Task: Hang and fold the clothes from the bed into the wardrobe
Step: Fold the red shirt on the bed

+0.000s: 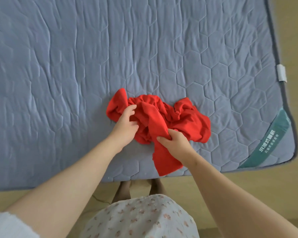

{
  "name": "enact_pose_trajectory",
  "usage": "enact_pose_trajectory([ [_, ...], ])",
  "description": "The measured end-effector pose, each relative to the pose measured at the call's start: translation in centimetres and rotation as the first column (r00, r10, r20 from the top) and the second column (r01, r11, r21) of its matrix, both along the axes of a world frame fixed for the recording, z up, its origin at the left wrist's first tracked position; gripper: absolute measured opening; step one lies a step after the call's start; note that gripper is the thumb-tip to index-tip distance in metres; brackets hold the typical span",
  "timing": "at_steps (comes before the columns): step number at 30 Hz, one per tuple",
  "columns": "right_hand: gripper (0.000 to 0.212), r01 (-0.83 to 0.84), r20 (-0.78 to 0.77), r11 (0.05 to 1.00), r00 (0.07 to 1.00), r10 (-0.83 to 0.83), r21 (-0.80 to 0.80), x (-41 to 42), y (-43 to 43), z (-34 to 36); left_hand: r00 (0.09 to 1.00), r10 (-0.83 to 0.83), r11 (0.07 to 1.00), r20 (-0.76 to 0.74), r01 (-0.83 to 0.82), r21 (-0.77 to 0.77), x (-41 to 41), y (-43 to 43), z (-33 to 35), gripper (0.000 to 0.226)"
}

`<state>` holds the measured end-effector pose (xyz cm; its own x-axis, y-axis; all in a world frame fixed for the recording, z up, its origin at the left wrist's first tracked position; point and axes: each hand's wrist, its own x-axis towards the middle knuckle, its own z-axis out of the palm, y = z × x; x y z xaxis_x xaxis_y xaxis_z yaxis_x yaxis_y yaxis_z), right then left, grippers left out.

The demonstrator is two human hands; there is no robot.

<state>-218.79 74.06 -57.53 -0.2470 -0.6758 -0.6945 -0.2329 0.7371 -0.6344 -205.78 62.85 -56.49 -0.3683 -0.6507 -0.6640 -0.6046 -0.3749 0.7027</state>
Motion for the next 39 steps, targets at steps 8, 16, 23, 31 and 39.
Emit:
enact_pose_trajectory([
  [8,0.011,-0.053,0.129,0.986,0.989,0.074,-0.158,0.3,-1.6,9.3,0.550,-0.688,0.536,0.473,0.825,-0.180,0.7,-1.2,8.8,0.039],
  [16,0.016,0.009,-0.071,0.981,0.997,-0.023,-0.196,-0.8,-3.5,18.1,0.958,-0.263,0.839,0.110,0.284,-0.464,0.2,-3.8,22.3,0.023],
  [23,0.017,0.371,0.271,0.765,0.926,-0.262,-0.527,-0.4,-7.9,29.7,0.915,-0.394,0.749,0.086,0.374,-0.546,0.9,-6.5,32.0,0.038],
  [31,0.006,0.184,0.187,0.722,0.979,-0.078,-0.667,1.5,-10.8,36.9,0.978,-0.202,0.701,-0.053,0.107,-0.705,3.1,-7.2,36.7,0.022],
  [39,0.018,-0.039,-0.181,0.899,0.982,-0.045,-0.436,1.2,-11.0,35.6,0.958,-0.014,0.645,-0.285,-0.209,-0.735,5.2,-9.7,41.3,0.016],
])
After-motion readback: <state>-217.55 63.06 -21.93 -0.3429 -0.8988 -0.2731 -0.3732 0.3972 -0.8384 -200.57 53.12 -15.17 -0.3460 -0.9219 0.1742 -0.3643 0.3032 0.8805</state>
